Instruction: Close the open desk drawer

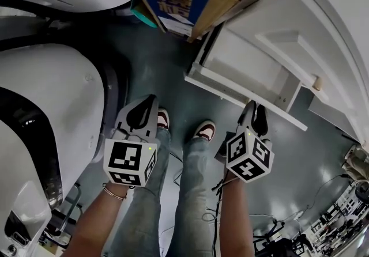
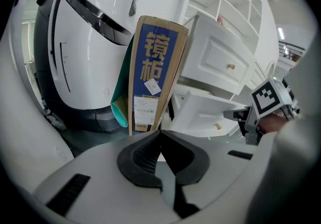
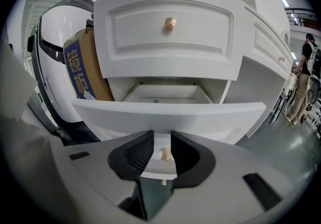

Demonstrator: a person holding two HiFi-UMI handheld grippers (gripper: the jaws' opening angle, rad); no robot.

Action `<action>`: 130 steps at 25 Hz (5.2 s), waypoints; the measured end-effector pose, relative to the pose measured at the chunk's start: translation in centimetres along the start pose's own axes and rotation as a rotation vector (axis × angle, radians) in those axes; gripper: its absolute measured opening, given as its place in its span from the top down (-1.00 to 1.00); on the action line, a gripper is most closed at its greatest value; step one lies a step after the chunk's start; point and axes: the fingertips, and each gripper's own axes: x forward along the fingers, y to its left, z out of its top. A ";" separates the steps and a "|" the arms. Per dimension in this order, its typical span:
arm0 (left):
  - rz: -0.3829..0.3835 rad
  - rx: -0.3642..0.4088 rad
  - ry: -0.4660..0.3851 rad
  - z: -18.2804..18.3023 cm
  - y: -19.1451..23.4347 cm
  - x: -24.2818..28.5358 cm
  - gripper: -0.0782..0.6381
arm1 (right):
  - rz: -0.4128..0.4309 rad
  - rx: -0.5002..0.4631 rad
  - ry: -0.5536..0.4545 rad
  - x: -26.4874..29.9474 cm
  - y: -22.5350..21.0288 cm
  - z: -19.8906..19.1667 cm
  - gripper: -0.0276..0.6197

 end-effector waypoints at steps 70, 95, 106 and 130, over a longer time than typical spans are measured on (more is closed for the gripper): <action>0.051 -0.026 -0.023 -1.2 1.2 -0.7 0.75 | -0.033 -0.100 -0.069 9.0 -0.7 8.0 0.61; 0.068 -0.017 -0.007 -2.4 1.8 0.3 0.75 | -0.050 -0.091 -0.035 7.2 -0.8 4.1 0.57; 0.060 0.091 0.009 -5.8 2.3 3.8 0.75 | -0.109 -0.020 0.161 4.1 -1.8 -9.0 0.57; 0.049 0.062 0.223 -15.6 4.7 10.0 0.75 | -0.038 -0.172 0.243 10.5 0.3 -20.0 0.54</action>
